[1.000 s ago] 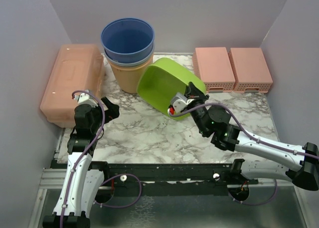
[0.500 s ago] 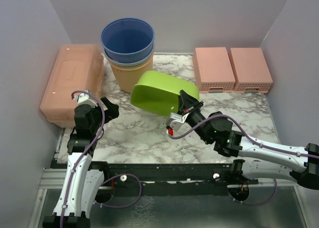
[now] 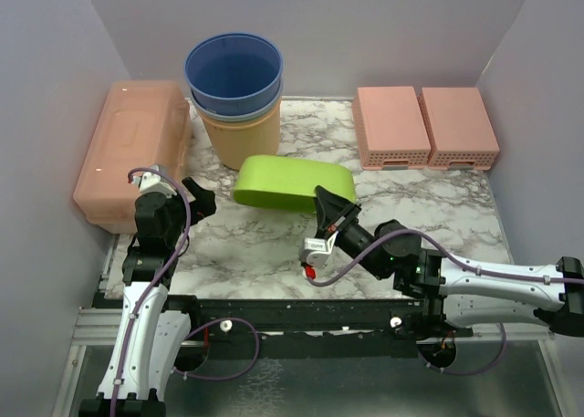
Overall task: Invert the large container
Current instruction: Turn the container upside down at the center of the board.
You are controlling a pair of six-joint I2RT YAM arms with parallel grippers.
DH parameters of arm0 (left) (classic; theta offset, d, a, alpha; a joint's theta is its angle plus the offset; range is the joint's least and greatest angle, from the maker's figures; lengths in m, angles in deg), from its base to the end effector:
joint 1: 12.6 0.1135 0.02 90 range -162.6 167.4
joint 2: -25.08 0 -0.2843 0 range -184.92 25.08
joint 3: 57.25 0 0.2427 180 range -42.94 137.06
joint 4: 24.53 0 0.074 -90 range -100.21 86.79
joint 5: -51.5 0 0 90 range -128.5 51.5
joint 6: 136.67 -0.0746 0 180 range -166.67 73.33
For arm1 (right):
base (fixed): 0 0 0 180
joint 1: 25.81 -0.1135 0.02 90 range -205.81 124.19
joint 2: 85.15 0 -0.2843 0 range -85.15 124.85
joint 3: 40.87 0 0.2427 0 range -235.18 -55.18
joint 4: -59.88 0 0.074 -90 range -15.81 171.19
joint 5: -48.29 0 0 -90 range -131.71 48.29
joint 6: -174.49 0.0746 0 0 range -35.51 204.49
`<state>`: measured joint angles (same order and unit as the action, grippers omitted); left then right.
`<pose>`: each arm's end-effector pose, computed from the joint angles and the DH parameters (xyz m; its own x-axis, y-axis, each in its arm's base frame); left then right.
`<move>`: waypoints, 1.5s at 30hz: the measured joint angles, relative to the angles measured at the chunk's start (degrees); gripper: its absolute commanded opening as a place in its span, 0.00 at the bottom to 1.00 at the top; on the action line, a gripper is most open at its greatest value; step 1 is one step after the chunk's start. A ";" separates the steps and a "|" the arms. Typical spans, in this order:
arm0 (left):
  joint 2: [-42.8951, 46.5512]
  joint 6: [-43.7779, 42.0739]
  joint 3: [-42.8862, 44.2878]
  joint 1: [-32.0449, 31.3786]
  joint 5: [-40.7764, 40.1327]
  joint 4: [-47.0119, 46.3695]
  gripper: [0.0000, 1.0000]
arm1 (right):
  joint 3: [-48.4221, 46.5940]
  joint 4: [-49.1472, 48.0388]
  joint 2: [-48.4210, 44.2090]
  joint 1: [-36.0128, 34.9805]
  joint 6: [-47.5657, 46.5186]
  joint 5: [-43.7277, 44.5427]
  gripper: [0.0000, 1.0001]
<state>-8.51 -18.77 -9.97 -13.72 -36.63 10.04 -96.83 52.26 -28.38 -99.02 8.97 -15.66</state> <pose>0.1577 -0.0055 0.2753 -0.3383 -0.4612 -0.8203 -0.1225 0.8859 -0.4475 0.1027 0.2269 0.3646 0.7194 -0.6271 -0.2987 -0.1504 0.2792 -0.9484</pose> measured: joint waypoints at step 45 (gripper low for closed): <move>0.59 1.84 0.00 0.07 -5.57 1.90 0.99 | 4.92 28.76 3.96 -10.47 33.51 -1.95 0.05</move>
<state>-7.92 -16.93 -9.97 -13.66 -42.20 11.94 -91.91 81.02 -24.42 -109.49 42.47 -17.61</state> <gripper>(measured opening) 0.987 0.055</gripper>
